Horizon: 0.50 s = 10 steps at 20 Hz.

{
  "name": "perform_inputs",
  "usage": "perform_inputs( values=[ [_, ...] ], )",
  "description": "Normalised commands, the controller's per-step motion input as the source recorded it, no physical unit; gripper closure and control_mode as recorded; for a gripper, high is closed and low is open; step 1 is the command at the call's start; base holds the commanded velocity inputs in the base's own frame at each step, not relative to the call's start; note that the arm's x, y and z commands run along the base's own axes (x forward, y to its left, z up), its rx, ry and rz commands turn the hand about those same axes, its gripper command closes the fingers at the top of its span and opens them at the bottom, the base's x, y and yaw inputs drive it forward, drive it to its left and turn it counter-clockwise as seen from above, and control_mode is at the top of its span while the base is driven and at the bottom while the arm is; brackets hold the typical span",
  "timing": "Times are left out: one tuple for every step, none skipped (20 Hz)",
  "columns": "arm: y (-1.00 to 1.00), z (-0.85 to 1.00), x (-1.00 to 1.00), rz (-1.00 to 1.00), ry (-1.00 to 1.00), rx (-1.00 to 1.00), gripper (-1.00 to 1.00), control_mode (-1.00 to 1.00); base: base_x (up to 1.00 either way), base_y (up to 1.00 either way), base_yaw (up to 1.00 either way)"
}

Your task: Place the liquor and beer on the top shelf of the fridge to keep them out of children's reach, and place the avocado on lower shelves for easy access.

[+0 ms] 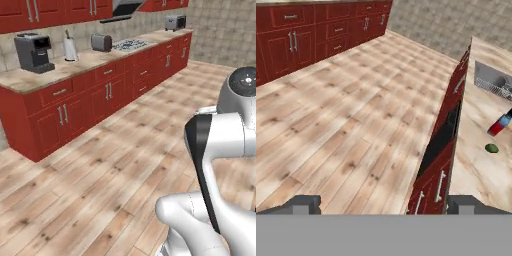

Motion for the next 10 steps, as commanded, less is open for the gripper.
perform_inputs(
  values=[
    [0.0, 0.0, 0.0, 0.0, 0.0, 0.0, -1.0, 1.0, 0.52, 0.0, -0.62],
    [0.0, 0.0, 0.0, 0.0, 0.0, 0.0, -1.0, 1.0, 0.53, 0.0, -0.61],
    [0.0, 0.0, 0.0, 0.0, 0.0, 0.0, -1.0, 1.0, 0.55, 0.01, -0.59],
    [0.0, 0.0, 0.0, 0.0, 0.0, 0.0, -1.0, 1.0, 0.56, 0.05, -0.58],
    [0.0, 0.0, 0.0, 0.0, 0.0, 0.0, -1.0, 1.0, 0.56, 0.07, -0.56],
    [0.0, 0.0, 0.0, 0.0, 0.0, 0.0, -1.0, 1.0, 0.59, 0.11, -0.55],
    [0.0, 0.0, 0.0, 0.0, 0.0, 0.0, -1.0, 1.0, 0.61, 0.15, -0.53],
    [0.0, 0.0, 0.0, 0.0, 0.0, 0.0, -1.0, 1.0, 0.63, 0.18, -0.52],
    [0.0, 0.0, 0.0, 0.0, 0.0, 0.0, -1.0, 1.0, 0.64, 0.24, -0.5],
    [0.0, 0.0, 0.0, 0.0, 0.0, 0.0, -1.0, 1.0, 0.66, 0.29, -0.48]
  ],
)
